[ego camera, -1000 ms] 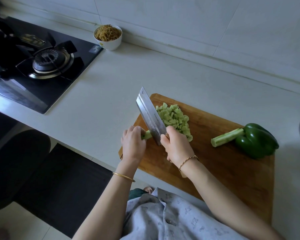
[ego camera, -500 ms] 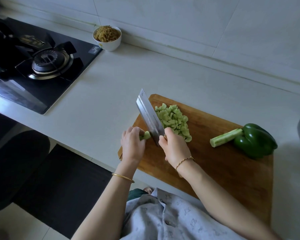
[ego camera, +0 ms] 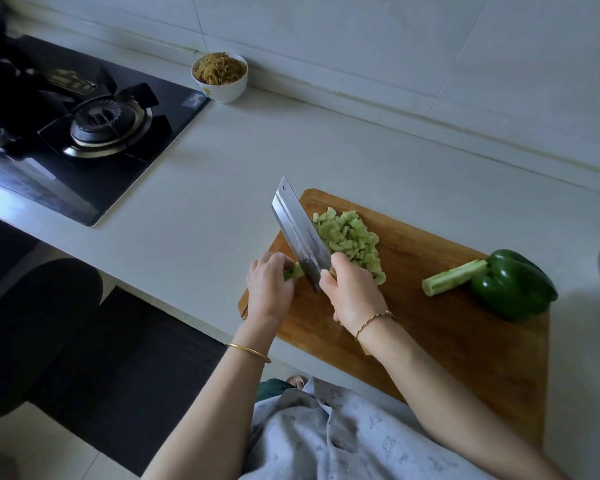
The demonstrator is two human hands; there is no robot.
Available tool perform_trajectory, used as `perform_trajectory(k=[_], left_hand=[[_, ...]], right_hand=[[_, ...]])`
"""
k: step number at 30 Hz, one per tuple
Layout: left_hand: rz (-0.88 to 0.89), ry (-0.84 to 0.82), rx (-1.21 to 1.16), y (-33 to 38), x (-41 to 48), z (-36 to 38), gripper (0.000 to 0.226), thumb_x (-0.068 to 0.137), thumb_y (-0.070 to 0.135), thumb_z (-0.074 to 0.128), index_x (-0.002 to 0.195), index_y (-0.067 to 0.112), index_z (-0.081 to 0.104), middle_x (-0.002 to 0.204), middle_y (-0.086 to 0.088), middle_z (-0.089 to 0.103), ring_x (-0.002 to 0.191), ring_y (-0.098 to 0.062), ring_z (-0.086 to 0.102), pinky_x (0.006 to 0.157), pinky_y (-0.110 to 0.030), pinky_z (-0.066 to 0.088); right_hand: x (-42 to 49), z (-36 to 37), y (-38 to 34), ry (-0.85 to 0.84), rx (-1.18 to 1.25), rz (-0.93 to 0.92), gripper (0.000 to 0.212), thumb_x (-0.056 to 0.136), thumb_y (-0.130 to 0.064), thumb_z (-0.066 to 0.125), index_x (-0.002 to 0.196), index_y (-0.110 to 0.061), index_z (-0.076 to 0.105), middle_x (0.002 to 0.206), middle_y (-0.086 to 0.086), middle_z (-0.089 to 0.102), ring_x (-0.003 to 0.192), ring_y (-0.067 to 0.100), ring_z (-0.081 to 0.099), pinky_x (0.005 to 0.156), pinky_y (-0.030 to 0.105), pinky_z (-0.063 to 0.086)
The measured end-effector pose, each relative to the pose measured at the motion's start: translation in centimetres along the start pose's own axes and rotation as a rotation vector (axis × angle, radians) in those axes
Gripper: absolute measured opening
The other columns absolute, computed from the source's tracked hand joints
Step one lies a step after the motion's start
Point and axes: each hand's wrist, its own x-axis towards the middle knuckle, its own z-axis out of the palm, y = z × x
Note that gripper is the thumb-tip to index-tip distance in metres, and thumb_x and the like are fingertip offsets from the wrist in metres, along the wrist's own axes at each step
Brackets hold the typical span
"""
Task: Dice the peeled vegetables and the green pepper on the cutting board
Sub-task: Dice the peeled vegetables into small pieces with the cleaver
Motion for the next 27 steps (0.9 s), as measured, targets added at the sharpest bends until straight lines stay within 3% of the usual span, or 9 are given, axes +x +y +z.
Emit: perform_trajectory(k=[5,9,15,22,27], left_hand=[[-0.022,-0.006,0.073,-0.1,-0.3,-0.4,0.022,0.084,0.006,0.059,0.103,0.015,0.064,0.11,-0.002,0.056,0.108,-0.025,0.045,0.089,-0.034,0.035],[-0.077,0.001,0.127,-0.2,-0.4,-1.0,0.022,0.085,0.009,0.059,0.105,0.016,0.062,0.11,-0.003,0.055,0.107,-0.025,0.044,0.085,-0.034,0.035],[-0.064,-0.01,0.103,0.2,-0.2,-0.6,0.023,0.086,0.007,0.06,0.107,0.016,0.063,0.11,-0.003,0.056,0.106,-0.024,0.043,0.084,-0.033,0.035],[-0.059,-0.011,0.109,0.3,0.0,-0.4,0.02,0.087,0.008,0.06,0.105,0.016,0.064,0.109,-0.004,0.056,0.106,-0.025,0.044,0.085,-0.036,0.039],[-0.066,-0.017,0.096,0.3,0.0,-0.4,0.02,0.087,0.009,0.059,0.105,0.016,0.064,0.107,-0.004,0.055,0.105,-0.025,0.044,0.087,-0.037,0.04]], right_hand=[[0.2,0.7,-0.4,-0.014,-0.064,0.006,0.023,0.102,-0.025,0.037,0.083,-0.013,0.034,0.068,0.003,0.049,0.062,0.03,0.06,0.058,0.044,0.055],[0.3,0.7,0.0,0.012,0.013,0.035,0.024,0.102,-0.026,0.038,0.083,-0.011,0.038,0.077,0.012,0.058,0.066,0.033,0.063,0.062,0.05,0.056],[-0.1,-0.2,0.4,0.044,0.09,0.022,0.024,0.101,-0.026,0.041,0.088,-0.006,0.043,0.071,0.013,0.058,0.054,0.034,0.061,0.053,0.05,0.054],[-0.1,-0.3,0.2,0.005,0.017,0.019,0.022,0.101,-0.026,0.04,0.089,-0.008,0.042,0.08,0.014,0.06,0.065,0.035,0.062,0.061,0.051,0.055],[0.2,0.2,-0.4,-0.011,-0.041,0.014,0.022,0.102,-0.025,0.038,0.083,-0.014,0.035,0.071,0.003,0.049,0.069,0.031,0.062,0.063,0.049,0.057]])
